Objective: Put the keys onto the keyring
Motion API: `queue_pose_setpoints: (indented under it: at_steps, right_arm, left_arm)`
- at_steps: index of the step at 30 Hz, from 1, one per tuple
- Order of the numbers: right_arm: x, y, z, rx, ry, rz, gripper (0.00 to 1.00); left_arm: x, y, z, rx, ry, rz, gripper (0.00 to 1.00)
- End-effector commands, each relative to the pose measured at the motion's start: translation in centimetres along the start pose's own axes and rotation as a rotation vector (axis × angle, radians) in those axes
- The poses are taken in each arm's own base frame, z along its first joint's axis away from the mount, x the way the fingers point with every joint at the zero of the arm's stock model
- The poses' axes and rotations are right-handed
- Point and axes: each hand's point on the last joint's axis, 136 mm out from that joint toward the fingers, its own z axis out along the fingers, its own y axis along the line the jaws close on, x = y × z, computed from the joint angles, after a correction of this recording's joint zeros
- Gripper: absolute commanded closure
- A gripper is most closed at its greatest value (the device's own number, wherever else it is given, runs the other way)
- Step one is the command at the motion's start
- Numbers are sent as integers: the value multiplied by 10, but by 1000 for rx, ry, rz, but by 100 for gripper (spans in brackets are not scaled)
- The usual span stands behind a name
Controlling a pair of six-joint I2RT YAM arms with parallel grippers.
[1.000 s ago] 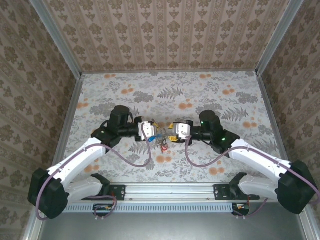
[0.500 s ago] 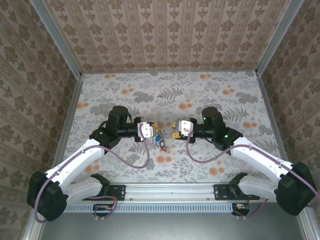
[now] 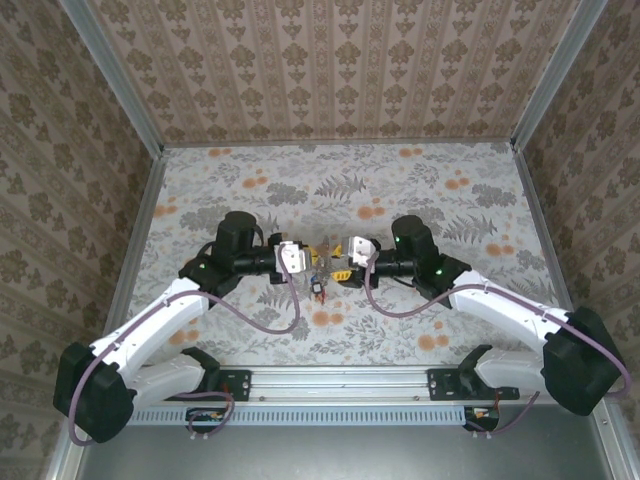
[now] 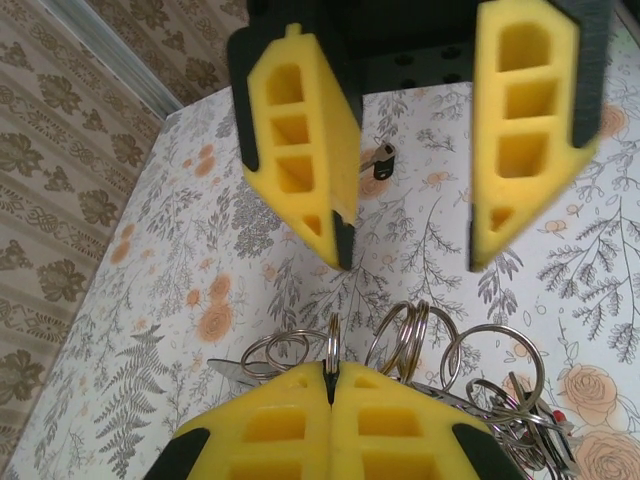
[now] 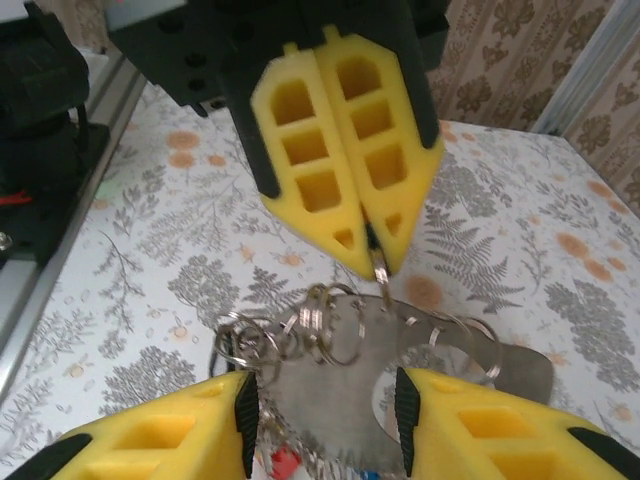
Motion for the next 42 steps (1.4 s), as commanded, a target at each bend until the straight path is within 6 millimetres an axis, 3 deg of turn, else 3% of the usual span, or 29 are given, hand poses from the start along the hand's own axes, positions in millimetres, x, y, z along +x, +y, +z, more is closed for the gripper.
queue_pose_setpoints:
  at_steps: [1, 8, 16, 26, 30, 33, 42]
  right_arm:
    - [-8, 4, 7, 6, -52, 50, 54]
    - [0, 8, 12, 47, -56, 59, 52]
    - [2, 32, 7, -61, -51, 26, 54]
    - [-18, 0, -19, 98, -116, -50, 53]
    - [-19, -17, -30, 155, -120, -61, 58]
    - [-14, -27, -31, 193, -82, -80, 65]
    - [-18, -32, -22, 168, -125, -4, 59]
  left_arm:
    - [-30, 22, -9, -81, -81, 15, 100]
    - [-26, 29, -9, -131, -75, -19, 100]
    - [-26, 29, -11, -132, -80, -28, 100]
    - [-38, 16, -16, -46, -137, 9, 100]
    - [-42, 12, -19, -12, -150, 17, 100]
    - [-51, 9, -22, 17, -174, 26, 100]
    - [-61, 2, -26, 67, -205, 55, 100]
